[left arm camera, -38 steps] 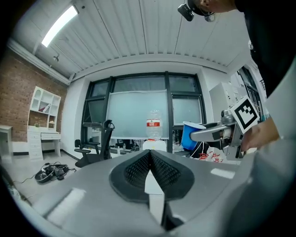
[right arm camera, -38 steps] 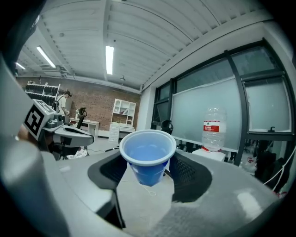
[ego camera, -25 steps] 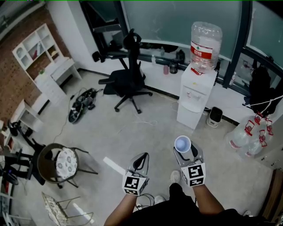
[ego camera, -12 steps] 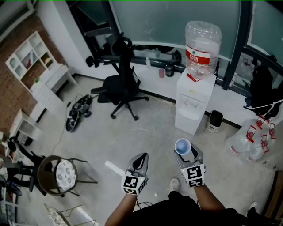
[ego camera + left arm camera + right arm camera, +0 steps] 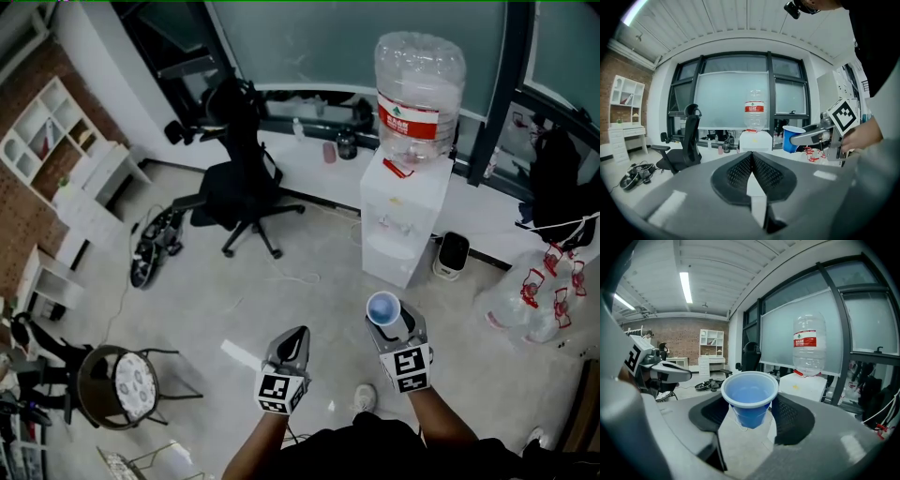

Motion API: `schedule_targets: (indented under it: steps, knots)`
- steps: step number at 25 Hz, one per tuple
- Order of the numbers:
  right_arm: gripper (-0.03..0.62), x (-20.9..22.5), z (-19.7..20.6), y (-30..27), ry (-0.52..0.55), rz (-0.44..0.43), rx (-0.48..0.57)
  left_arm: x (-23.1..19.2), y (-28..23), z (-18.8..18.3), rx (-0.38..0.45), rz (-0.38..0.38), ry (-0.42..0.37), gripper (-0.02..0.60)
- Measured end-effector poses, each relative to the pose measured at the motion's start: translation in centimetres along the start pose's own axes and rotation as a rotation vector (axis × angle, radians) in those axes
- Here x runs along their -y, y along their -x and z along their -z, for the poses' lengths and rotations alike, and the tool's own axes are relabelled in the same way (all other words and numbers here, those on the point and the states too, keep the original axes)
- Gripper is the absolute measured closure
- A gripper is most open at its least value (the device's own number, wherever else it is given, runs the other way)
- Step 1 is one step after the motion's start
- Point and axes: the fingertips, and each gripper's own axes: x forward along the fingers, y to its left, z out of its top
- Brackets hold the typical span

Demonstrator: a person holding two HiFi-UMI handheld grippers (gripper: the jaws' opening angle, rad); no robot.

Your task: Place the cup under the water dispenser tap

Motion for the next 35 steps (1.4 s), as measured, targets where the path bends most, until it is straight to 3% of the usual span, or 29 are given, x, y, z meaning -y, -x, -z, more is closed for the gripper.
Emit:
schedule_targets:
  steps: [3,9,24,29,35]
  knots:
    - [0.309,1.4,0.0,-1.1,-0.015,0.009,-0.002,-0.3,-1.3,0.1,-0.041,-0.002,0.013,0.565]
    - [0.309,4.0,0.7,-2.9,-0.035,0.027,-0.009,-1.3,-3.8,-0.1,-0.031,0.018,0.009,0.565]
    - [0.307,9.2,-2.3,-11.0,-0.082,0.177,-0.041,-5.8,-15.9,-2.6,-0.020,0.252,-0.030,0.565]
    - [0.307,11.5,-1.0,-11.7,-0.204,0.250,-0.024,-6.5,-19.3,-1.8,-0.033,0.341,-0.022,0.565]
    - [0.307,14.9,2.4,-11.7,-0.218,0.351,-0.070,-6.3,-22.8,0.0,-0.047,0.418,-0.026,0.565]
